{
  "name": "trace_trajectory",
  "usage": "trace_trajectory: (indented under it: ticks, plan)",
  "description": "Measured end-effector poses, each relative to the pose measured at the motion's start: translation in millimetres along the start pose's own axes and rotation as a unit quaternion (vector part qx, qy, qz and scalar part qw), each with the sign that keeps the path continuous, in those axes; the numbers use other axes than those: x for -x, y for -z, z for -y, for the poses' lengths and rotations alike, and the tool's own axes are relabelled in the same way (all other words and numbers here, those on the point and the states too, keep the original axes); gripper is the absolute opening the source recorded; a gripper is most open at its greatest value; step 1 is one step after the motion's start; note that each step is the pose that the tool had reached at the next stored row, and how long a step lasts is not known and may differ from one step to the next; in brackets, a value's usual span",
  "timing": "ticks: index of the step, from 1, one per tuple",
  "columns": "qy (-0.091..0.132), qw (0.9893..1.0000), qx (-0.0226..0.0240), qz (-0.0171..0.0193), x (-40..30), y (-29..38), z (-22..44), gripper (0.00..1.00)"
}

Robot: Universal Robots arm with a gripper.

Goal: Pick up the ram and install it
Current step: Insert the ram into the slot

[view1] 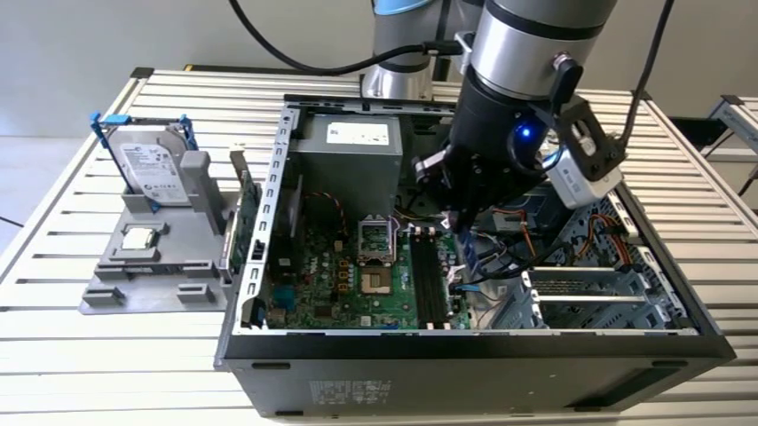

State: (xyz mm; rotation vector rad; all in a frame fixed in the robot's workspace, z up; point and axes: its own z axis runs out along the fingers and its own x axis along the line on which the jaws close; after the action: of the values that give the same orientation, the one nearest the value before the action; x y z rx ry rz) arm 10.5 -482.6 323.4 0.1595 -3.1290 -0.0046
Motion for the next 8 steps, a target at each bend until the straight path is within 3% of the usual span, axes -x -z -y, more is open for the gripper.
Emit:
trace_trajectory:
  ticks: [8]
  plan:
    - [0.000, 1.0000, -0.0049, -0.0004, 0.2, -7.2, -1.5, 0.00]
